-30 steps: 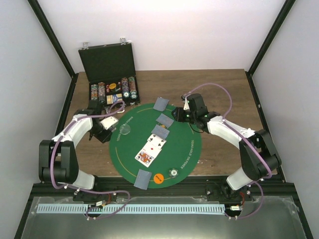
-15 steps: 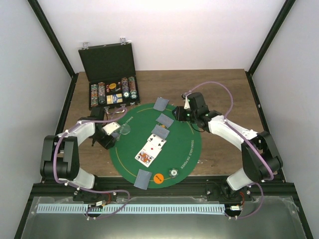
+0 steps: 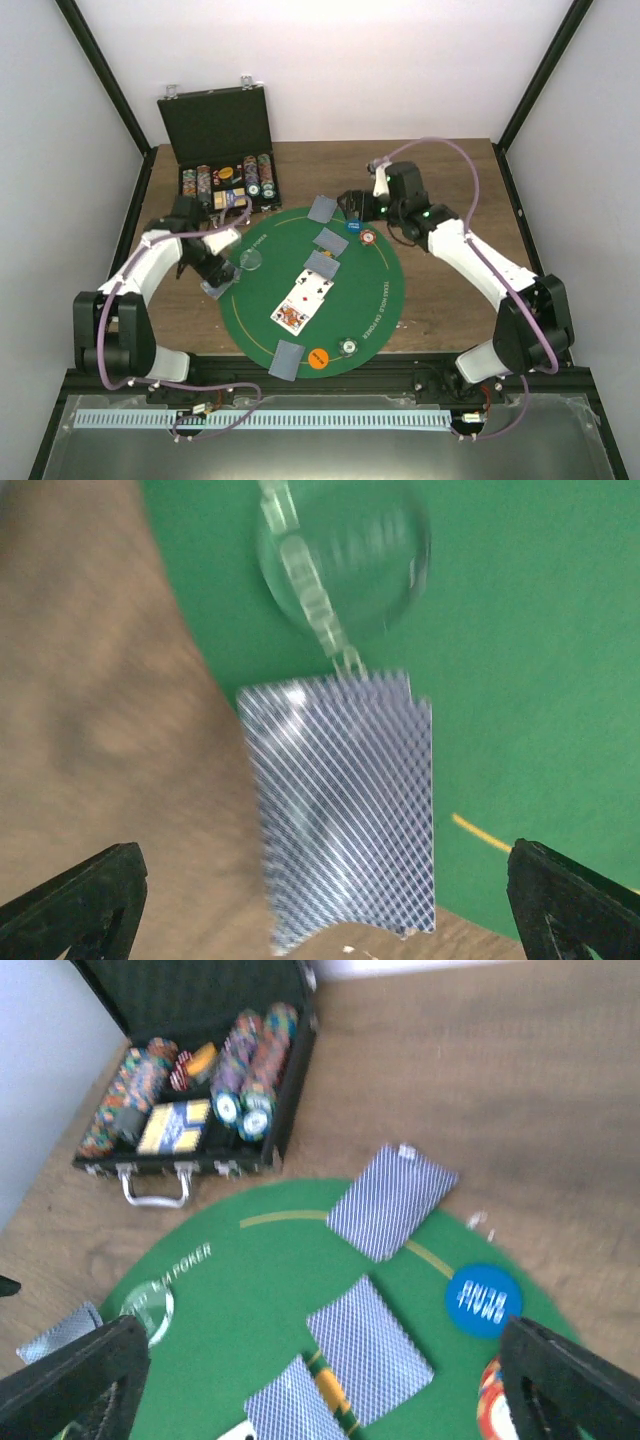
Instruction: Distribute texas hold em gaming equipment
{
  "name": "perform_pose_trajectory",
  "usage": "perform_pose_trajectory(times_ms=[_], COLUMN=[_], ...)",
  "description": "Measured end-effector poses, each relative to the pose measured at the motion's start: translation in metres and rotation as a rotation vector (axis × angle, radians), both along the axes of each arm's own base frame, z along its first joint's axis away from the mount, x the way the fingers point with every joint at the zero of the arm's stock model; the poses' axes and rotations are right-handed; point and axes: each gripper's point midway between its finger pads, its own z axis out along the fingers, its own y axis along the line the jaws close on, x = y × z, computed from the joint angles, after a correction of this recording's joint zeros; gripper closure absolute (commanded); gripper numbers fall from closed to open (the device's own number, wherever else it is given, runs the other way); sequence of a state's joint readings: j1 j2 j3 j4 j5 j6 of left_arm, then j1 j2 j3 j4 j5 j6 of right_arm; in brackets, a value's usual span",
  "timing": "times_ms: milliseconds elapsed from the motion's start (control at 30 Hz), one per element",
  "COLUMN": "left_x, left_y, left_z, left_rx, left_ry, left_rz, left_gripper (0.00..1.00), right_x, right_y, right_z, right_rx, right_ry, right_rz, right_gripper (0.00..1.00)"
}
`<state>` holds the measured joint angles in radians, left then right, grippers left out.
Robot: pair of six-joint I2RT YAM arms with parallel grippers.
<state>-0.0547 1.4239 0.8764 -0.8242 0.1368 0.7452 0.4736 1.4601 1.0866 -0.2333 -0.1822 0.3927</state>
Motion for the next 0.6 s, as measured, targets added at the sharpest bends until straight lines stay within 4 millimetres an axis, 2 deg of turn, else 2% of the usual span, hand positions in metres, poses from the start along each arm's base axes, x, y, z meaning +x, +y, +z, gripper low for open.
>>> perform_pose_trajectory(times_ms=[33,133,233,300,367,433,500,533,600], left_x=[0.007,0.04,0.062,0.073,0.089,0.114,0.142,0.153,0.161], left_y=[-0.004,-0.02,-0.031,-0.032,-0.025,0.0,0.042,0.065,0.108], left_z=[0.015,0.079,0.131,0.157,0.174,0.182,0.179,0.172,0.146], left_rx=[-0.02,-0.107,-0.173,-0.203,-0.213,-0.191,-0.156,-0.139,-0.079], left_ry=[-0.023,-0.148,-0.264,-0.327,-0.393,-0.473,-0.564,-0.605,-0.663], left_rz=[-0.008,-0.042,-0.048,-0.013,0.069,0.222,0.428,0.524,0.699], left_gripper=[0.0,0.0,0.0,0.0,0.0,0.0,0.0,0.0,0.0], right_x=[0.004,0.025,0.047,0.057,0.066,0.065,0.05,0.04,0.021], right_y=[-0.001,-0.014,-0.045,-0.082,-0.137,-0.193,-0.244,-0.263,-0.275], right_z=[0.012,0.06,0.104,0.119,0.127,0.126,0.108,0.094,0.063], right_rx=[-0.003,-0.016,-0.04,-0.049,-0.063,-0.073,-0.09,-0.108,-0.15], right_ry=[-0.026,-0.14,-0.264,-0.311,-0.358,-0.408,-0.439,-0.449,-0.464], right_rz=[0.01,0.006,-0.049,-0.109,-0.203,-0.293,-0.39,-0.434,-0.469], right_gripper=[0.0,0.0,0.0,0.0,0.0,0.0,0.0,0.0,0.0])
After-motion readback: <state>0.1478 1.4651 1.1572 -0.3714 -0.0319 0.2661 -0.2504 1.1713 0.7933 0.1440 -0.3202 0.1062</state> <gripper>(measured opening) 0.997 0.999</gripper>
